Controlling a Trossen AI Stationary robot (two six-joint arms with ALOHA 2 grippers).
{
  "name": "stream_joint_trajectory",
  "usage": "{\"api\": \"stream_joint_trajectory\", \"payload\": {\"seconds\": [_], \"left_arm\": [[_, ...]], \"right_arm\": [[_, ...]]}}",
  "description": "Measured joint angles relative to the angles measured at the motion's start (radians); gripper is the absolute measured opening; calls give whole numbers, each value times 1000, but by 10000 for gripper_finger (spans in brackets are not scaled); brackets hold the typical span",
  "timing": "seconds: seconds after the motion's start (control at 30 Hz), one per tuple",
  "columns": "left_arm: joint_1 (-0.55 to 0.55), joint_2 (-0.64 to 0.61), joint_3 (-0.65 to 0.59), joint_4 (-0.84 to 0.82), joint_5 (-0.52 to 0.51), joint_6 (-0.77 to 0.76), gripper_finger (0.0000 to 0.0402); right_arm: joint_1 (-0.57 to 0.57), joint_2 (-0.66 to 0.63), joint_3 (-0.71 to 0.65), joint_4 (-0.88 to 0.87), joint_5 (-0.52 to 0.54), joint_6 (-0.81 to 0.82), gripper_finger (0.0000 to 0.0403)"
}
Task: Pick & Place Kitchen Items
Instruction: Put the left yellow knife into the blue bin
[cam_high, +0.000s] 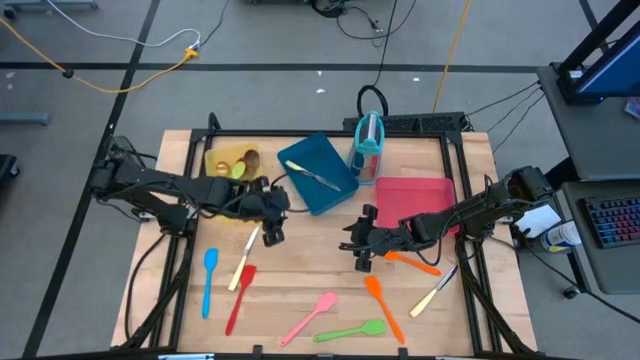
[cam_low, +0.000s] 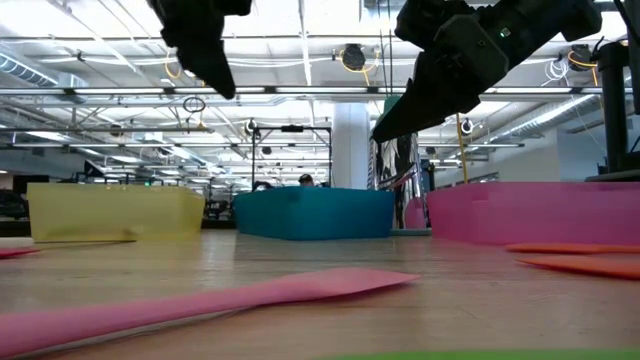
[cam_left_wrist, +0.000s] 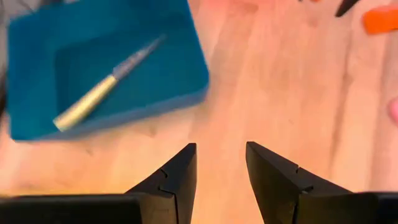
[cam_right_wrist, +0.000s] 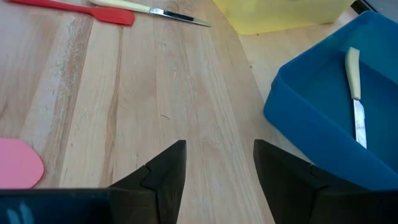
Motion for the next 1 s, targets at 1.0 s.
{"api": "stream_joint_trajectory", "payload": {"seconds": [1.0], "left_arm": [[-396, 0, -292, -70, 29, -1029, 143]], "right_arm": [[0, 0, 0, 0, 0, 0, 180]]}}
